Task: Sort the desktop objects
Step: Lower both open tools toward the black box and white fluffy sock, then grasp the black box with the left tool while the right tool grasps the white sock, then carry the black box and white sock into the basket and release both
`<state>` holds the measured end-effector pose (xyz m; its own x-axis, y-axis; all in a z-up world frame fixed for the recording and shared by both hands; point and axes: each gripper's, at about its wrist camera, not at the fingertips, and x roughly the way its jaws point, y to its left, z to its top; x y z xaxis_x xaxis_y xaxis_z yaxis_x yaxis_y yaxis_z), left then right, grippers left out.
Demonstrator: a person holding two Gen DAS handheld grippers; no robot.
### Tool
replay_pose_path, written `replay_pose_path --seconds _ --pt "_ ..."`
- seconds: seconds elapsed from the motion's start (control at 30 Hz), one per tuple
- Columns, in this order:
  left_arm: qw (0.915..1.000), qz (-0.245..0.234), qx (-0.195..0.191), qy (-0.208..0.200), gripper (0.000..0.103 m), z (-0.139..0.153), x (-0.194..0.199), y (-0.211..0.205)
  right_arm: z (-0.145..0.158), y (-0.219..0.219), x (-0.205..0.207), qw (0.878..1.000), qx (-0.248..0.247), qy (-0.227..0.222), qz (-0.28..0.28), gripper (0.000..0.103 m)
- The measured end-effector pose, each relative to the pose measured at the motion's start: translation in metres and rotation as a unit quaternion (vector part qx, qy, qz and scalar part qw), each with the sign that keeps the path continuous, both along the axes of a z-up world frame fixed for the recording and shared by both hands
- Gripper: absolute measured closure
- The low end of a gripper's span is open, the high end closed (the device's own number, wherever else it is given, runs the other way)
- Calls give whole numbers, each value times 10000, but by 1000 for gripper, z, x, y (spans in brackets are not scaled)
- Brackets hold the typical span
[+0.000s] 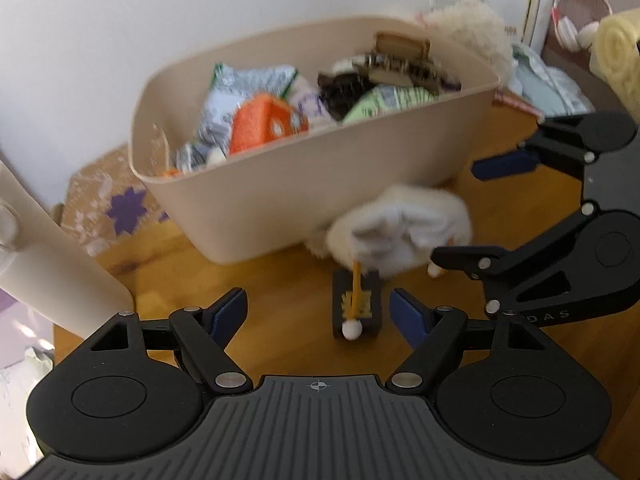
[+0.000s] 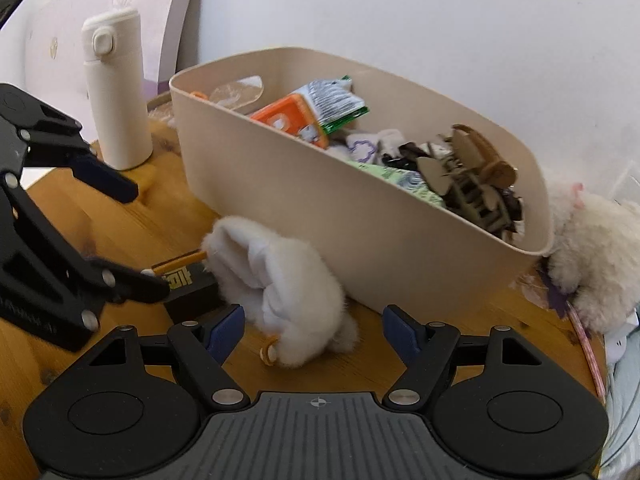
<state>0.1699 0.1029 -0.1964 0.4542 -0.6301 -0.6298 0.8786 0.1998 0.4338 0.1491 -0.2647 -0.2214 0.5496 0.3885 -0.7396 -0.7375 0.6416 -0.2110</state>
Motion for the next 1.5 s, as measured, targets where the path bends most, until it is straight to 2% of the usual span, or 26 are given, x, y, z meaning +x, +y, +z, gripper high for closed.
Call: replay_pose_path --seconds 0.23,0.33,0.43,0.47,0.5,0.53,0.57,0.6,0.67,0.73,0.97,1.5 --pt "9992 149 257 250 23 -18 14 -14 -9 6 11 9998 -78 114 -125 25" --pt "9985 221 347 375 24 -25 21 -20 -14 5 15 9997 -114 167 -170 29" --pt "9972 297 389 558 34 -29 27 -25 -19 4 19 9993 -152 251 -233 43" --pt "9966 313 426 632 41 -30 29 -26 -20 3 19 9992 -163 278 -251 54" --pt "9967 301 402 640 44 -31 29 -27 -21 2 20 9990 -175 321 -263 63" --pt "9968 269 396 638 45 -31 29 -27 -23 2 21 9988 -187 352 -277 66" --pt "9969 232 397 635 50 -31 29 -28 -23 0 22 9987 -181 362 -294 73" --pt "9970 189 389 649 61 -30 28 -28 -23 -1 22 9988 -162 355 -305 81" --pt "9967 162 385 695 71 -28 28 -27 -22 -3 22 9988 -179 306 -338 83" --pt "9959 174 402 794 71 -27 30 -25 -20 -6 21 9989 -187 232 -363 85" --pt "9974 84 262 670 71 -15 30 -11 -5 -19 19 9991 -109 51 -407 86" --pt "9983 -186 -103 545 71 20 8 15 53 -56 5 9978 211 -555 -292 86"
